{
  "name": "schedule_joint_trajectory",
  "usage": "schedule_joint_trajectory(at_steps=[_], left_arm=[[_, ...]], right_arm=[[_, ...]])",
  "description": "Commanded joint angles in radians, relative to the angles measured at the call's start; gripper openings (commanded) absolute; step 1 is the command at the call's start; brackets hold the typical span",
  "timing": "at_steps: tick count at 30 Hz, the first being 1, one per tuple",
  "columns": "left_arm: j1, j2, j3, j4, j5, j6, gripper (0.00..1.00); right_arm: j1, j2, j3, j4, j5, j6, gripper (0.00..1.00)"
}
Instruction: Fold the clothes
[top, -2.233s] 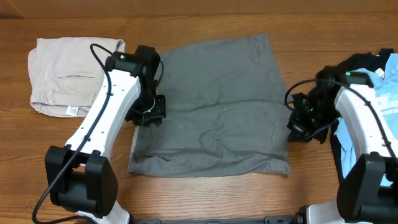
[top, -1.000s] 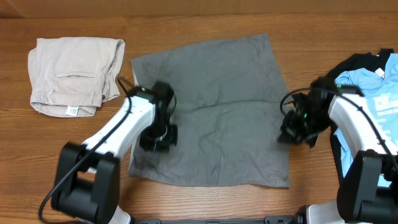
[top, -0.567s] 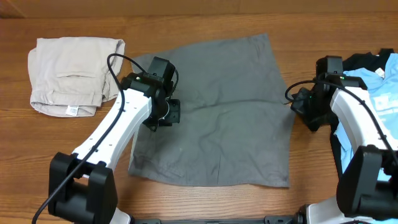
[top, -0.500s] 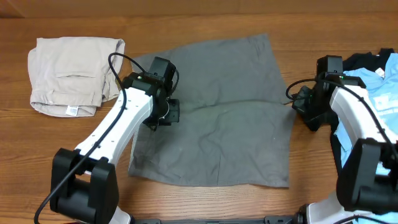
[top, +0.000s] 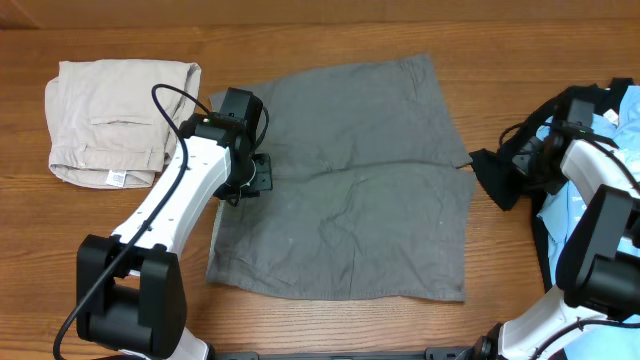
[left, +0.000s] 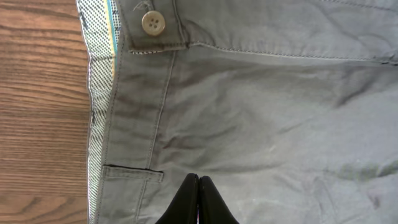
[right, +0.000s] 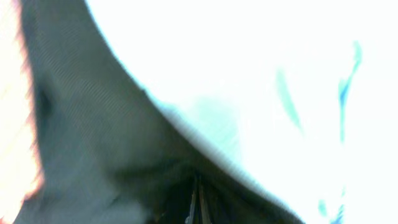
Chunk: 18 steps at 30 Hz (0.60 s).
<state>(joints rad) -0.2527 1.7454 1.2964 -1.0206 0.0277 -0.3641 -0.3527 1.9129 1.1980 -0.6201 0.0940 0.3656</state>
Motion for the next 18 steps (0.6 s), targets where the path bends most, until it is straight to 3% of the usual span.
schedule_joint_trajectory(at_steps=[1,5,8,13,18], left_arm=[[0.008,0.019,-0.014,0.003,-0.014,-0.010,0.04],[0.031,0.019,-0.014,0.021,-0.024,-0.010,0.04],[0.049,0.019,-0.014,0.042,-0.032,-0.010,0.04],[0.063,0.022,-0.016,0.054,-0.032,-0.022,0.04],[0.063,0.073,-0.017,0.063,-0.039,-0.044,0.04]], right_arm=[[-0.059,0.048,0.012,0.050,-0.010,0.002,0.04],[-0.122,0.021,0.091,0.034,-0.298,-0.024,0.04],[-0.137,-0.005,0.172,-0.051,-0.385,-0.053,0.04],[-0.083,-0.039,0.327,-0.298,-0.609,-0.195,0.04],[0.076,-0.036,0.270,-0.370,-0.486,-0.217,0.04]])
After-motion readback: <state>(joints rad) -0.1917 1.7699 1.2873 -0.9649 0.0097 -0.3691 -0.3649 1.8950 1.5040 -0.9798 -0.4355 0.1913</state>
